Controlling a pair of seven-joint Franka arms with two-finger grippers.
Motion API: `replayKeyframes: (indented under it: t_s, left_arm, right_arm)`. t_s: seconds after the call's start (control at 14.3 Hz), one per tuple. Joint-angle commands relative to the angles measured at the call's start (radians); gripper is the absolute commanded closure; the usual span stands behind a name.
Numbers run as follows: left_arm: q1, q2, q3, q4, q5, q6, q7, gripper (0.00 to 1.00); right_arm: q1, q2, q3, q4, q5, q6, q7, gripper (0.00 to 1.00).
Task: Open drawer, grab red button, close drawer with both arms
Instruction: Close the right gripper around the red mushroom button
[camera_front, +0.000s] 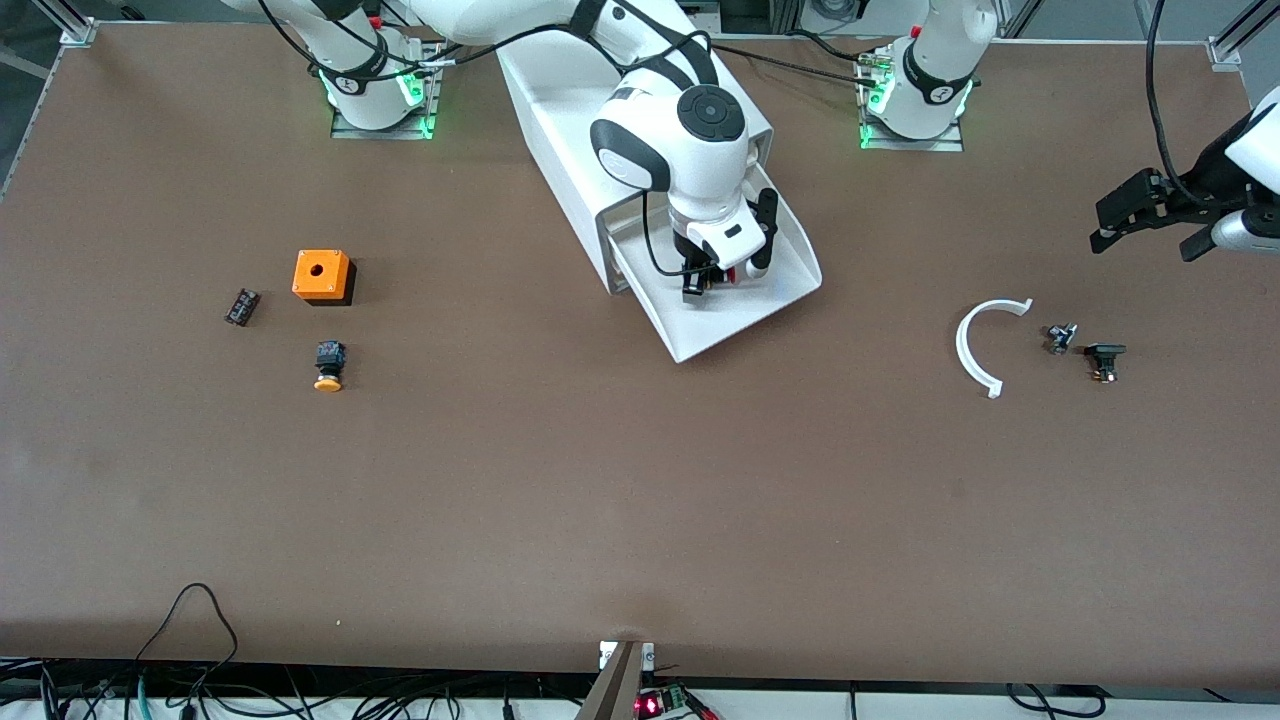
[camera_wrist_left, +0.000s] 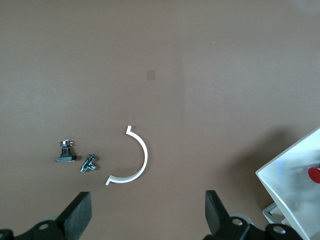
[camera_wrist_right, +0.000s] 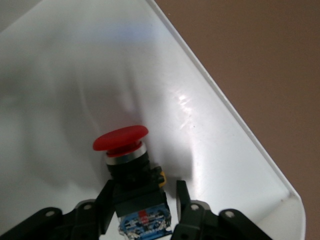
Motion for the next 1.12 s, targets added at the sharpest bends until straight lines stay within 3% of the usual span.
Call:
replayKeyframes:
  t_s: [0.0,0.42,0.63,1.05]
  left_arm:
    - [-0.009,-0.003,0.008,-0.008,0.012,0.009,-0.001,0.0]
    - [-0.012,0.019,0.008,0.001,0.011,0.013,-0.001,0.0]
    - [-0.035,0.043,0.006,0.001,0.009,0.018,-0.016,0.0]
    - [-0.08,0.175,-0.032,-0.047,0.009,0.189,-0.191,0.0]
  right_arm:
    - [0.0,0.014,0.018,0.032,-0.018,-0.008,-0.005,0.54]
    - [-0.002,-0.016,0.031,0.051,-0.02,-0.024,-0.004,0.71]
    - [-0.02,-0.081,0.027,0.054,-0.012,-0.066,0.013,0.72]
    - [-0.162,-0.153,0.016,0.06,0.0,-0.152,0.151,0.72]
